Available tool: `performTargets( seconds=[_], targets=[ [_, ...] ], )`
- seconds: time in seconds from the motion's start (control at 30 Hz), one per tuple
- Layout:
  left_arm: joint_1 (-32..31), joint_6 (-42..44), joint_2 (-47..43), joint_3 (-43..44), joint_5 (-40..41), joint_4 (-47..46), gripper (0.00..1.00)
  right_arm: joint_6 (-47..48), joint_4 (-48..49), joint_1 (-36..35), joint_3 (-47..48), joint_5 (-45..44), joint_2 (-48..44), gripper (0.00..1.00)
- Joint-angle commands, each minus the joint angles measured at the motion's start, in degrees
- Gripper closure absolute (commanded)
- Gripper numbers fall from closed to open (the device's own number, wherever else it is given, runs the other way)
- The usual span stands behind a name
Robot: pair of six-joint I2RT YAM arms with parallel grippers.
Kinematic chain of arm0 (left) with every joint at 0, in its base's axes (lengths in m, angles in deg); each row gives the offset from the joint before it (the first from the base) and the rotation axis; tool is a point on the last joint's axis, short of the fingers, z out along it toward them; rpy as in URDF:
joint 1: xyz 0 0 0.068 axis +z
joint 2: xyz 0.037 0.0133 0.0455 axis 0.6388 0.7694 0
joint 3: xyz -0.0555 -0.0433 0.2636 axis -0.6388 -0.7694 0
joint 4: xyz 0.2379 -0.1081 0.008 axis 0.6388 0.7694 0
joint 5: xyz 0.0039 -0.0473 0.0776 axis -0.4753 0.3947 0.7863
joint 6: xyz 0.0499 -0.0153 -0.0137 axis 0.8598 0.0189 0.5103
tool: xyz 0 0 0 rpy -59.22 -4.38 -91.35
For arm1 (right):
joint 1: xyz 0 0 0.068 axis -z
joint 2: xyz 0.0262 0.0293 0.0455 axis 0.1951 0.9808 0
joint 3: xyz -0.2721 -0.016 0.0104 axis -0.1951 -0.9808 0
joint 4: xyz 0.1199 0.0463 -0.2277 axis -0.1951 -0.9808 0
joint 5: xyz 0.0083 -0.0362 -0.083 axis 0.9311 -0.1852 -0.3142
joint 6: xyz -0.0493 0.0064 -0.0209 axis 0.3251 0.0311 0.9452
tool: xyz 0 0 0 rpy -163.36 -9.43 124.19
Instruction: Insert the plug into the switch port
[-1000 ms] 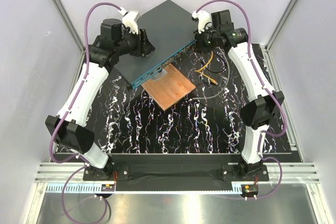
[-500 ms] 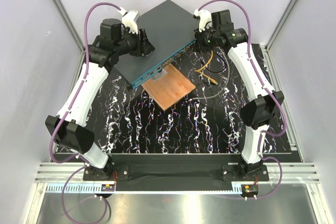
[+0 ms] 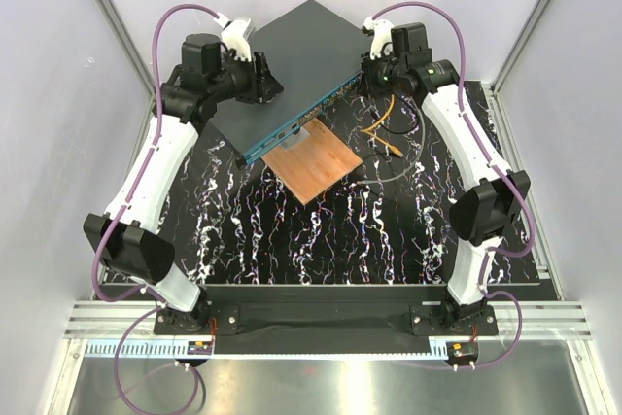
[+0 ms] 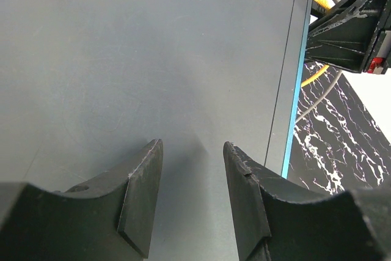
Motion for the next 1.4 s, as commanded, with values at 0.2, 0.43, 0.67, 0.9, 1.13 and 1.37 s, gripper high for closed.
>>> performTargets(
  seconds=[0.2,0.43,0.67,0.9,1.13,1.37],
  targets=[
    [0.94,-0.93,0.45,0.31,-2.3,-3.18,0.51,-6.49,22.23,-4.14,2.43,-1.62,0.7,0.79],
    [1.82,-0.93,-0.6,-0.49,-2.92,-3.09,0.51,-5.8,22.33,-5.02,1.9,-1.01,0.36,0.8],
    [3.75,-0.84,-3.32,0.39,-6.16,-1.78,0.48,-1.14,16.1,-5.02,-4.77,2.51,-7.46,0.72],
    [6.29,1.88,-12.45,-4.0,-10.91,0.42,0.33,1.93,9.41,-4.05,-15.65,6.46,-20.46,0.5],
    [9.2,7.85,-21.25,-7.52,-16.9,8.66,0.01,-1.92,6.42,2.7,-26.3,9.01,-35.04,0.29],
    [9.38,13.47,-34.15,-17.35,-1.44,15.36,0.01,-2.98,2.99,10.27,-38.96,11.56,-47.18,0.09]
  ],
)
